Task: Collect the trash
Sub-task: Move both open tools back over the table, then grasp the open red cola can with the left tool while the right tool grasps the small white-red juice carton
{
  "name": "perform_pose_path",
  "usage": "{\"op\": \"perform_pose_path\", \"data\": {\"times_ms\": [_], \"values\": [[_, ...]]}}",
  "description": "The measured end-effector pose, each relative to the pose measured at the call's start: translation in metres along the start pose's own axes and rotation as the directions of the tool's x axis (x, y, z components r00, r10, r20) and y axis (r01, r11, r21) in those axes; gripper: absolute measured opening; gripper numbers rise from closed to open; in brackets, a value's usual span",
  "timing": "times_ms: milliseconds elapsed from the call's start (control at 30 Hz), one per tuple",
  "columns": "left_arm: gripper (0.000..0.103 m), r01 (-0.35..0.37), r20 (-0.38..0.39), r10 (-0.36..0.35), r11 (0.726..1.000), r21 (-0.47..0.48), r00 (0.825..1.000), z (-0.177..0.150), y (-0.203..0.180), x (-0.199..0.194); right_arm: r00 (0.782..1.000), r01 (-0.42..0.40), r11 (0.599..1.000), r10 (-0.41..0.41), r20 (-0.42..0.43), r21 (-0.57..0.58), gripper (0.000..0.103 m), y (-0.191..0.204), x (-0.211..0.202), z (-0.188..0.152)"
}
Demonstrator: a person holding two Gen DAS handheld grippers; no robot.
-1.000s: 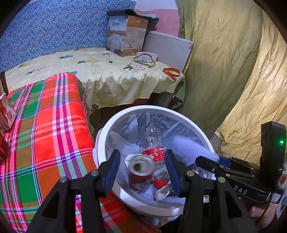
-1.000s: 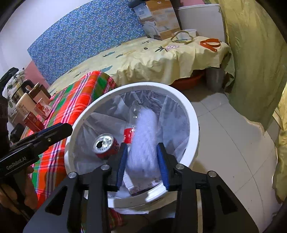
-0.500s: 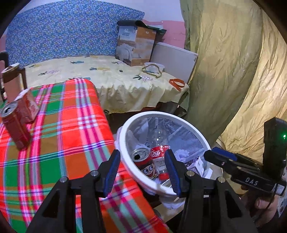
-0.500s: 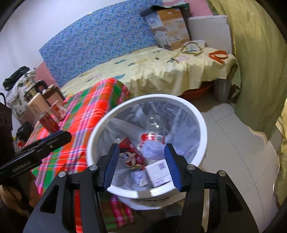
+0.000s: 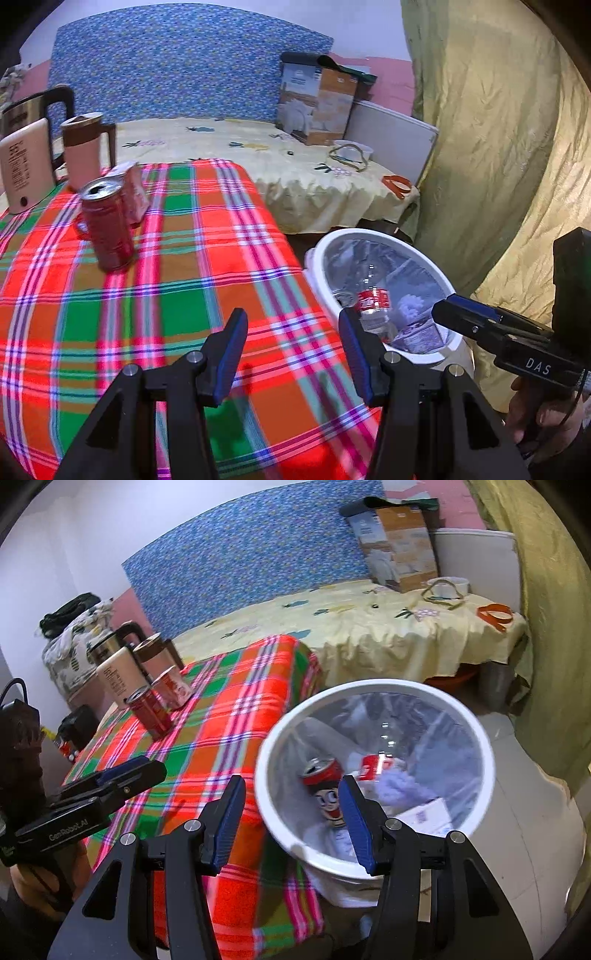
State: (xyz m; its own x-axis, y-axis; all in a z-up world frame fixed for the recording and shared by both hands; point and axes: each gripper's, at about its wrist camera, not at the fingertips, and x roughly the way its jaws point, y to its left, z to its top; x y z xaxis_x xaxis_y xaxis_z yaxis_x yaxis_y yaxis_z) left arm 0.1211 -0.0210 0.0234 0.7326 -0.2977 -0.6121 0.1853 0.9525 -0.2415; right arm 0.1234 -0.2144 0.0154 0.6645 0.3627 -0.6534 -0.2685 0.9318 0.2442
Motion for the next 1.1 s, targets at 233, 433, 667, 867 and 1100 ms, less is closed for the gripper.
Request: {"op": "perform_pose_path", "data": {"times_ms": [233,433,667,867,1100], "values": [[0.053,-0.045,0.010,0.046,0.998,-0.038,0.999,-0.002,0.028,-0.010,0.999,-0.045,0.998,0.044,-0.015,-0.042,0.054,0.022,0.009,0.003],[0.053,-0.103,0.005,0.104,0.992,-0.074,0.995,0.005,0.055,-0.012,0.996,-0.075,0.995,0.073,-0.046,-0.062,0.054,0.036,0.020,0.008],[0.061,-0.180,0.011,0.182,0.978,-0.106,0.983,0.020,0.090,-0.007,0.995,-0.090,0.990,0.084,-0.059,-0.105,0.054,0.055,0.031,0.015],[0.065,-0.220,0.004,0.221,0.970,-0.101,0.975,0.038,0.112,0.009,0.993,-0.107,0.987,0.099,-0.070,-0.118,0.054,0.063,0.044,0.022],[0.069,-0.248,-0.001,0.249,0.964,-0.091,0.968,0.057,0.127,0.031,0.991,-0.111,0.987,0.102,-0.081,-0.112,0.054,0.064,0.055,0.027]]}}
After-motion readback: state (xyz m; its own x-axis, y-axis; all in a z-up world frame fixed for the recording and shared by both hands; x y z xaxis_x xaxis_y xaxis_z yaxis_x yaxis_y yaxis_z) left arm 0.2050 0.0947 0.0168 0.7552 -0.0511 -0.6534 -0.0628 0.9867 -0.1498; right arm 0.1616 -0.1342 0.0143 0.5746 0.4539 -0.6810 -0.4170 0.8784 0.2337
